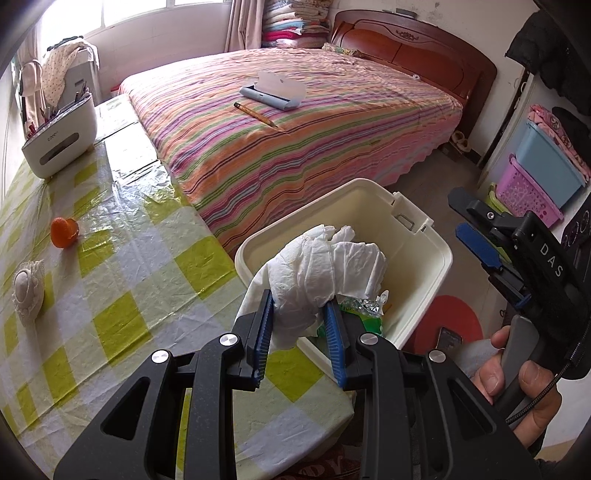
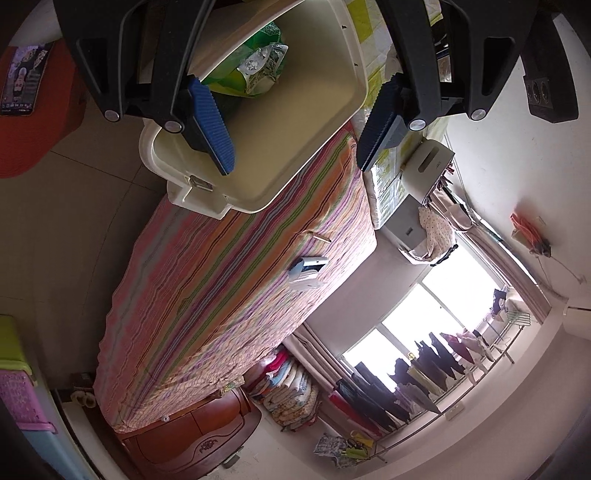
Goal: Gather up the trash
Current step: 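Open both tools over the basket to drop the tissue and blister pack, then move both open tools back over the table toward the lace ball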
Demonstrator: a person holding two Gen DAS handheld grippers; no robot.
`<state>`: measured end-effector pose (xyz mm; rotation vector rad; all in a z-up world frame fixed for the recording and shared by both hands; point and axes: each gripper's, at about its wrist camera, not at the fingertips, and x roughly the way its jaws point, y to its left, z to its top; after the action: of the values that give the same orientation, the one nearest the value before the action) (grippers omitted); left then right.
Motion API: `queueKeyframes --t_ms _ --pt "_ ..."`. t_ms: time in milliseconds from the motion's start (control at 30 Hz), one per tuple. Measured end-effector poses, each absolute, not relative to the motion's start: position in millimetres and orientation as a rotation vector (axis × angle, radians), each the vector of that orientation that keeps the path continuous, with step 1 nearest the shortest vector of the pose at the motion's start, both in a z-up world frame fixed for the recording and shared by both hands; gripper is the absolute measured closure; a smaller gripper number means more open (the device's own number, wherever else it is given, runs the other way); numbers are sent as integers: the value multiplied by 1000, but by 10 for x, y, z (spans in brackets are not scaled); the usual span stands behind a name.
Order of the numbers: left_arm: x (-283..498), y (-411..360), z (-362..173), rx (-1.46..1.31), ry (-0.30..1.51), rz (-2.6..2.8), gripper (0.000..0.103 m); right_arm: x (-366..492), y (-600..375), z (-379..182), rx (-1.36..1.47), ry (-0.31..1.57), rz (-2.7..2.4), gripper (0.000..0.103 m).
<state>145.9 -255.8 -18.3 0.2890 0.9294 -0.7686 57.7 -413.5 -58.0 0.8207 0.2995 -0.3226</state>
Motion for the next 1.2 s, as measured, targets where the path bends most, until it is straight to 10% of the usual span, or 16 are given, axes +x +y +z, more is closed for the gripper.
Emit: queueKeyframes --t_ms 533,767,1200 --pt "1491 -3124 -340 405 938 -769 74 412 -4251 -561 877 205 -327 34" --pt "1486 -3125 -378 396 929 -764 39 424 -4218 -569 873 205 -321 33" --pt "1704 -2240 168 304 788 -668 31 821 -3939 -487 772 304 -203 33"
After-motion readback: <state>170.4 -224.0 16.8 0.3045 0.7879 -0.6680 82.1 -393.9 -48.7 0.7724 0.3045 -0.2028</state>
